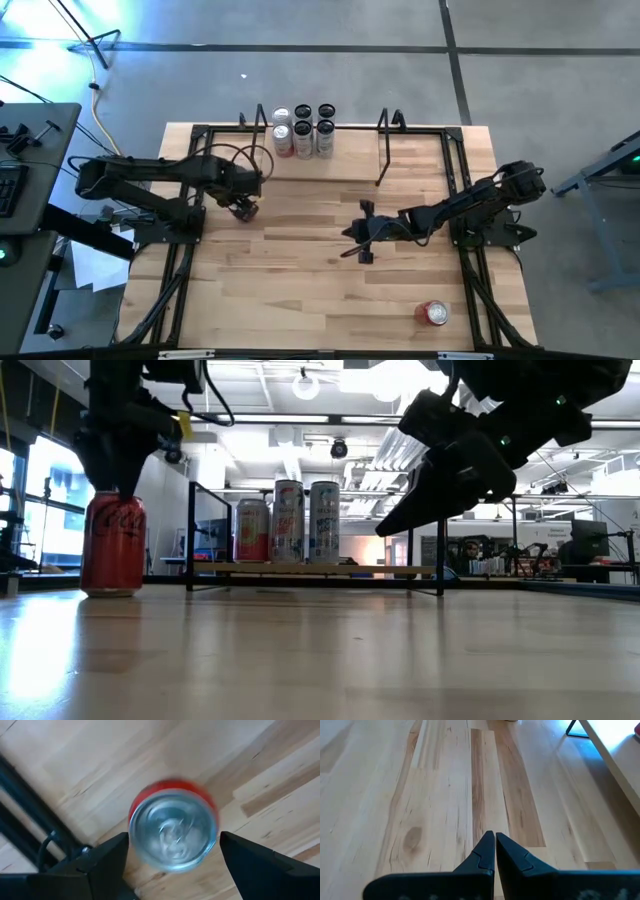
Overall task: Place canned beverage on shelf
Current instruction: Put the top red soda can on the shelf
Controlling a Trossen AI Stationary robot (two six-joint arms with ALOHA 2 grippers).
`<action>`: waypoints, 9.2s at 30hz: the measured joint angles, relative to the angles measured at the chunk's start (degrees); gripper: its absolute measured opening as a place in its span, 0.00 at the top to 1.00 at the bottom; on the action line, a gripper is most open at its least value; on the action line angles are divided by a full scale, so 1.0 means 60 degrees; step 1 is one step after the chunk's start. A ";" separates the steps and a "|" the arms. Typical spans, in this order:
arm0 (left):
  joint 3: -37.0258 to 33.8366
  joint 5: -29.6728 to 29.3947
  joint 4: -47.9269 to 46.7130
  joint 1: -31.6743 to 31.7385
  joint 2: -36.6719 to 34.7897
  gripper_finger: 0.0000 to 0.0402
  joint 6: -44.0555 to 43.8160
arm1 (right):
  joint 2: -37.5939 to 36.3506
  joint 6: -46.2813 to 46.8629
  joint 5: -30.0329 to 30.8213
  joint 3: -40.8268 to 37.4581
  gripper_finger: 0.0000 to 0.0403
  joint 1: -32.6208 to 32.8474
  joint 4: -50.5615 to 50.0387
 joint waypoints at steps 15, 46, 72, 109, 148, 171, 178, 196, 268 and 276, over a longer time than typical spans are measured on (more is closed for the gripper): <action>0.0000 0.0317 0.0268 0.0679 -0.0003 0.24 0.0128 | -0.0003 0.0000 -0.0005 0.0004 1.00 0.0000 0.0018; 0.0018 0.0516 0.2408 0.0089 0.0459 0.41 0.1918 | -0.0040 -0.0004 -0.0031 0.0011 1.00 -0.0004 -0.0028; 0.5122 0.0509 0.3988 0.0059 0.5769 0.41 0.7222 | -0.2956 0.0165 -0.0001 0.0015 1.00 -0.0004 -0.2918; 0.5475 0.1364 0.5677 -0.0126 0.6430 0.39 0.8370 | -0.3279 0.0488 -0.0011 0.0011 1.00 0.0000 -0.3599; 0.5494 0.0324 0.5940 -0.0216 0.6061 0.23 0.8901 | -0.3275 -0.0683 0.1413 0.0011 0.70 -0.0123 -0.2347; -0.3394 -0.0775 1.5548 -0.2012 0.1089 0.23 0.7385 | -0.3090 -0.0968 0.0399 0.0029 0.63 -0.0401 -0.1756; -0.5605 -0.0770 1.9530 -0.2298 0.0720 0.23 0.7496 | -0.2501 -0.0344 -0.0986 0.0480 0.37 -0.1223 -0.1838; -0.5818 -0.0766 1.9775 -0.2292 0.0739 0.23 0.7898 | 0.1544 -0.2518 -0.2035 0.7071 0.22 -0.2474 -0.9265; -0.5818 -0.0729 1.9820 -0.2334 0.0744 0.23 0.7655 | 0.0599 -0.3006 -0.2435 0.8076 0.33 -0.7027 -1.0207; -0.5818 -0.0729 2.0028 -0.2334 0.0744 0.23 0.7731 | 0.0659 -0.3708 -0.3275 0.8087 0.33 -0.8185 -0.9722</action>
